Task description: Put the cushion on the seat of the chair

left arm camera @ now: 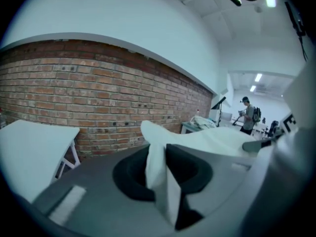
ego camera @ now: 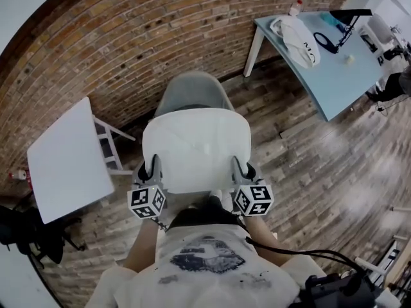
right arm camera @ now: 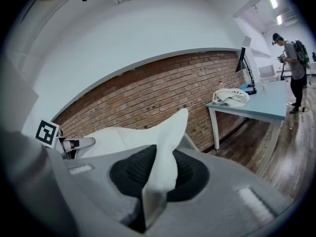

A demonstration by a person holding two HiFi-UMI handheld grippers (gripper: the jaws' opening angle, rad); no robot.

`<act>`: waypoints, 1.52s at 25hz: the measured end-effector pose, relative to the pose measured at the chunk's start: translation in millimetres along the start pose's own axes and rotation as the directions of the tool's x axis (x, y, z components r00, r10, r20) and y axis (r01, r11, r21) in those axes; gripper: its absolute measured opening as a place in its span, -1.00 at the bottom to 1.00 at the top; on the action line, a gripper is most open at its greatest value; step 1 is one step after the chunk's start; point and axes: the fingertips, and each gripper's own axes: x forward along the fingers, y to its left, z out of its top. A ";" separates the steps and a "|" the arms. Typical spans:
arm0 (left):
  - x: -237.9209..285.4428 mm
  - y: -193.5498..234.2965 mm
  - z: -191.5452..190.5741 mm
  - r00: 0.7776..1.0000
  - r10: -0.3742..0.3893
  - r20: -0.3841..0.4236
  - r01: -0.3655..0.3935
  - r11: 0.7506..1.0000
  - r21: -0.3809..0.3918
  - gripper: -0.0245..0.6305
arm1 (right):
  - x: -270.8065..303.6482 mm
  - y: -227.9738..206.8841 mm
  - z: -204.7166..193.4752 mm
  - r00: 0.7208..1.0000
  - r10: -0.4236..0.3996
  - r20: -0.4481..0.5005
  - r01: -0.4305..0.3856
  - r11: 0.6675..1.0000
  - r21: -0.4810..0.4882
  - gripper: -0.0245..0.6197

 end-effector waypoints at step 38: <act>202.0 107.2 -208.2 0.960 -0.134 -0.245 0.135 0.991 -0.009 -0.73 | 182.5 -60.7 -196.6 0.961 -0.205 -0.184 0.216 0.976 0.042 -0.75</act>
